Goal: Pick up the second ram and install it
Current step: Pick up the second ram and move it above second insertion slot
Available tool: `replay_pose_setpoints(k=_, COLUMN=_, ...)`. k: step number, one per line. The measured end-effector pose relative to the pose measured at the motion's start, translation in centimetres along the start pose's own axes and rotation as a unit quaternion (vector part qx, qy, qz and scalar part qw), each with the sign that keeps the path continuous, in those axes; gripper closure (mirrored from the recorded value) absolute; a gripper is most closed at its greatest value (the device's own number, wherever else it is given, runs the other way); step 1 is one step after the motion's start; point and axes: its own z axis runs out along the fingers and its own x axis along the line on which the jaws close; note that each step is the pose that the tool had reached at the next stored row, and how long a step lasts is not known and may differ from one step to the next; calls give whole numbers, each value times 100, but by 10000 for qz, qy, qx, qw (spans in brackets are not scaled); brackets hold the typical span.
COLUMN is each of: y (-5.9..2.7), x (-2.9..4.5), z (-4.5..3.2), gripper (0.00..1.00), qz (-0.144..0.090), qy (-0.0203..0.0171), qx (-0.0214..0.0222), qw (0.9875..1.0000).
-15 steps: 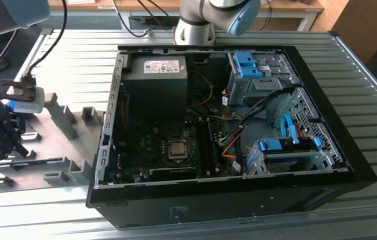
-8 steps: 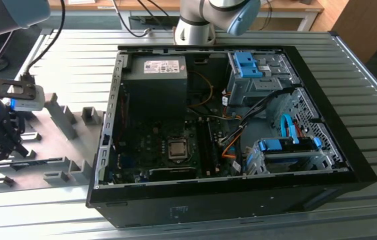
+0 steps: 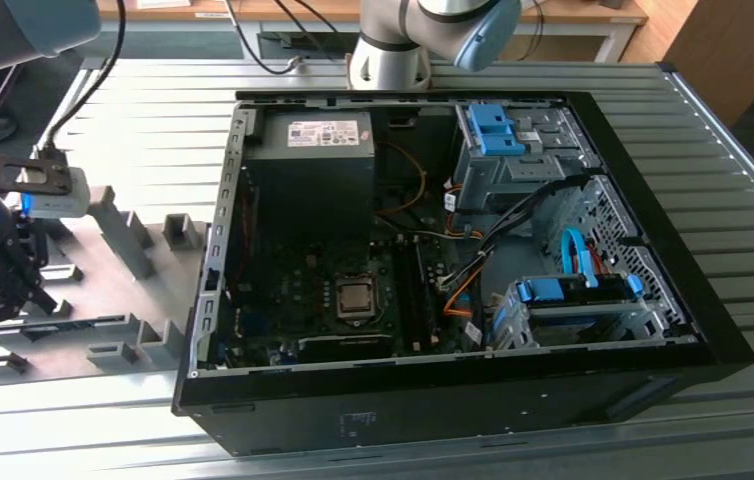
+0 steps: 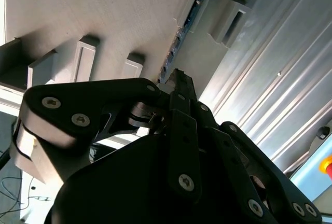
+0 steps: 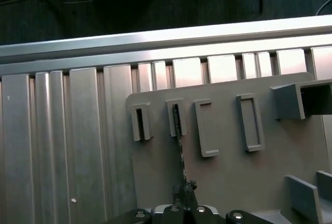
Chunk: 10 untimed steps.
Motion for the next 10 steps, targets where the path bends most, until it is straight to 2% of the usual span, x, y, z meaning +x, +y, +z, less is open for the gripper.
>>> replay_pose_setpoints(k=10, y=0, x=0, z=0, gripper=89, qz=-331, qy=12, qx=-3, qw=9995)
